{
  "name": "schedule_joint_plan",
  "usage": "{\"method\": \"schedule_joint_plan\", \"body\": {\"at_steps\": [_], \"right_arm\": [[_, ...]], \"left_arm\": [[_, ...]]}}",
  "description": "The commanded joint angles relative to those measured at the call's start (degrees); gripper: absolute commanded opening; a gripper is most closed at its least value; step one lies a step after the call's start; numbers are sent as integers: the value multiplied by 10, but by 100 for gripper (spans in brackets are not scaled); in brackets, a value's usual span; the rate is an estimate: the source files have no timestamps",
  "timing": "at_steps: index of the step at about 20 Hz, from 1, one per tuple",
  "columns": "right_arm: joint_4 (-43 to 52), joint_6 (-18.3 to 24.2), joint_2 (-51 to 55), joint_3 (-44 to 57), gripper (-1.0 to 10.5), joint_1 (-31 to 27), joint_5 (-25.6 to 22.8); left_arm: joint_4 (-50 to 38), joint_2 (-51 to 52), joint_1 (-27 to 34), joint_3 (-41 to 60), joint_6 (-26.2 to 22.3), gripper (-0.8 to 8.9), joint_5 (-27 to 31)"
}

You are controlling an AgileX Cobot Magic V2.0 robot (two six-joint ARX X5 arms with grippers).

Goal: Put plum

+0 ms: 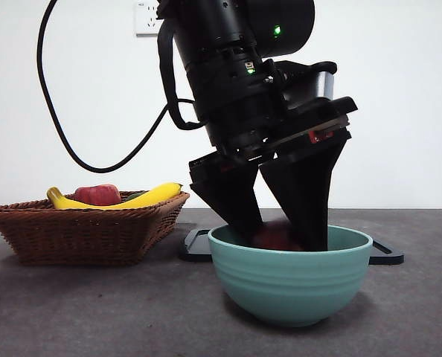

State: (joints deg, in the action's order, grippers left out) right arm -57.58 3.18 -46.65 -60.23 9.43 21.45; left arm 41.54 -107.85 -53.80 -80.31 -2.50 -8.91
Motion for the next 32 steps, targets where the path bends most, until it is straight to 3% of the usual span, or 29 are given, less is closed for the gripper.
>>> {"method": "schedule_joint_plan", "body": {"at_steps": [1, 8, 13, 23, 27, 32], "right_arm": [[5, -2, -4, -12, 393, 2, 2], [5, -2, -4, -12, 393, 2, 2], [5, -2, -4, -12, 393, 2, 2], [5, -2, -4, -12, 393, 2, 2], [5, -1, -5, -12, 393, 2, 2], [5, -2, -5, -12, 393, 3, 2]], "left_arm": [[-2, -9, -7, -12, -9, 415, 1], [27, 3, -6, -44, -9, 412, 1], [24, 75, 6, -69, -6, 412, 1], [35, 301, 152, -64, 36, 411, 1], [49, 381, 201, 12, 39, 411, 1], [23, 490, 211, 181, 66, 410, -5]]}}
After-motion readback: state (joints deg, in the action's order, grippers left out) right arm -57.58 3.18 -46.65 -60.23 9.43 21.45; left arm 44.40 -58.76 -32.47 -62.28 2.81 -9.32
